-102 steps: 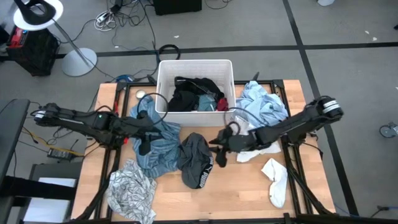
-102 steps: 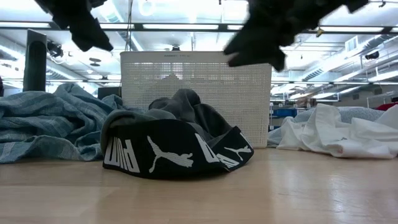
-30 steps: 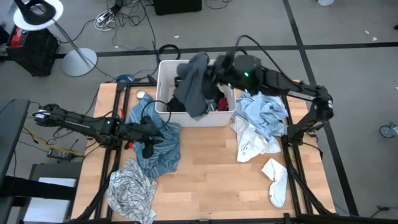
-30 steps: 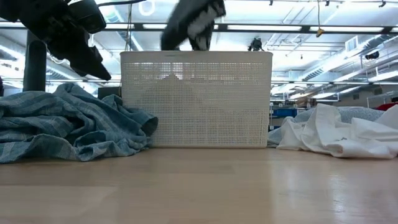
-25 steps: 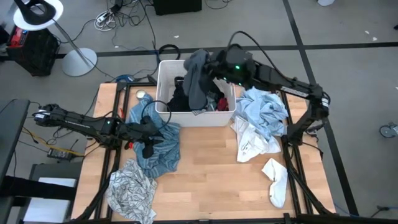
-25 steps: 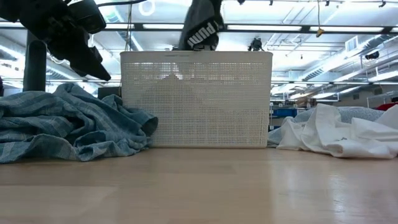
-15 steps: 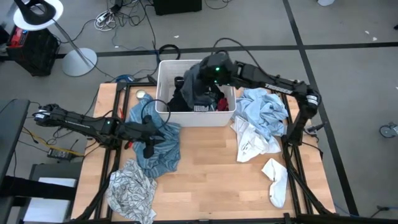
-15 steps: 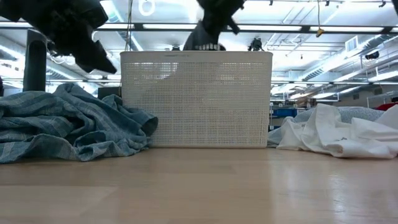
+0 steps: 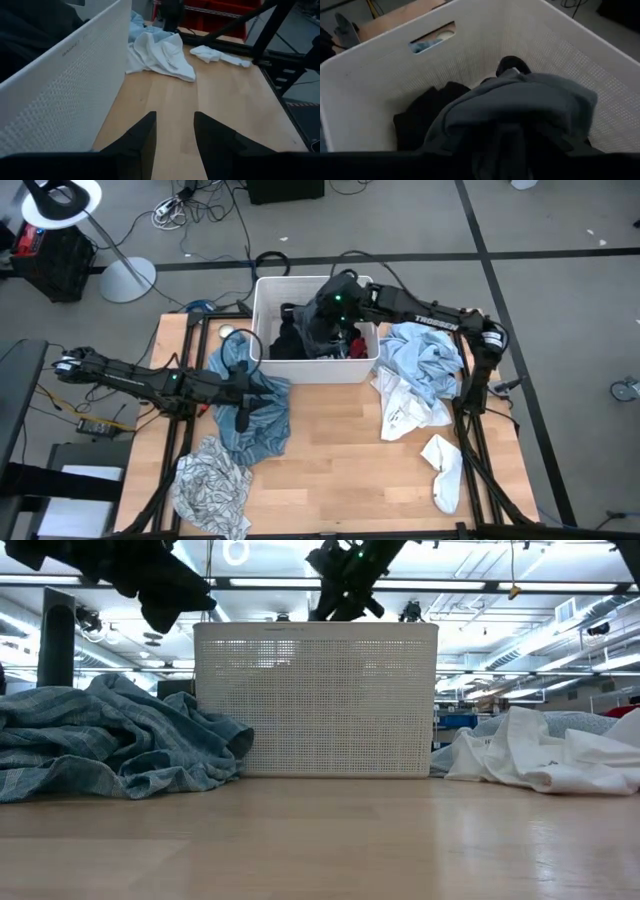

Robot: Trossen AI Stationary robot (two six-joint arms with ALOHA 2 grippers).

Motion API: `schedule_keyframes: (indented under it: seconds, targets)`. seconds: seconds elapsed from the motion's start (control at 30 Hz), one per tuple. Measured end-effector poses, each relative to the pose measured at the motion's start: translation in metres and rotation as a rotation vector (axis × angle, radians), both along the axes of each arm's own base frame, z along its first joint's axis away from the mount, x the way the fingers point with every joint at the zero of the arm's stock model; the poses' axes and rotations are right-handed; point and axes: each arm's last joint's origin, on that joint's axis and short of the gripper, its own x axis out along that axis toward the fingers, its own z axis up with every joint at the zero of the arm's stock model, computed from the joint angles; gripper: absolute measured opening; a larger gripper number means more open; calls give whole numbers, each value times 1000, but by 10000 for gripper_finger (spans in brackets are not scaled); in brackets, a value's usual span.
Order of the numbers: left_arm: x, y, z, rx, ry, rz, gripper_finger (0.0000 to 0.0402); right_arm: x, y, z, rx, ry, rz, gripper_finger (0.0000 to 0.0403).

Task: Sort clothes
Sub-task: Put the blue polo shirt into the laundry bin

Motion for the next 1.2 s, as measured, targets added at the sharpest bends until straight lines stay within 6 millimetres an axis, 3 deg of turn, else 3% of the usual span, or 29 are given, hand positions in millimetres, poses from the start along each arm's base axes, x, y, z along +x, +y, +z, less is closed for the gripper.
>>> schedule_keyframes:
  seconds: [0.27, 0.5, 0.63, 0.83, 0.97, 1.2]
  targets:
    - [0, 2, 0, 133, 6, 22, 137, -23, 12, 30, -24, -58, 18, 196]
    - [-2, 4, -3, 128, 41, 111, 137, -49, 40, 52, -16, -31, 73, 206]
    - [-5, 5, -5, 114, 109, 126, 128, -60, 63, 61, -13, -23, 133, 205]
    - [-10, 2, 14, 112, 190, 109, 90, -75, 106, 69, -64, 32, 182, 205]
    - [-13, -2, 29, 116, 183, 82, 67, -85, 138, 67, -107, 102, 179, 203]
    - [-10, -3, 36, 133, 131, 67, 59, -92, 187, 59, -137, 131, 209, 202]
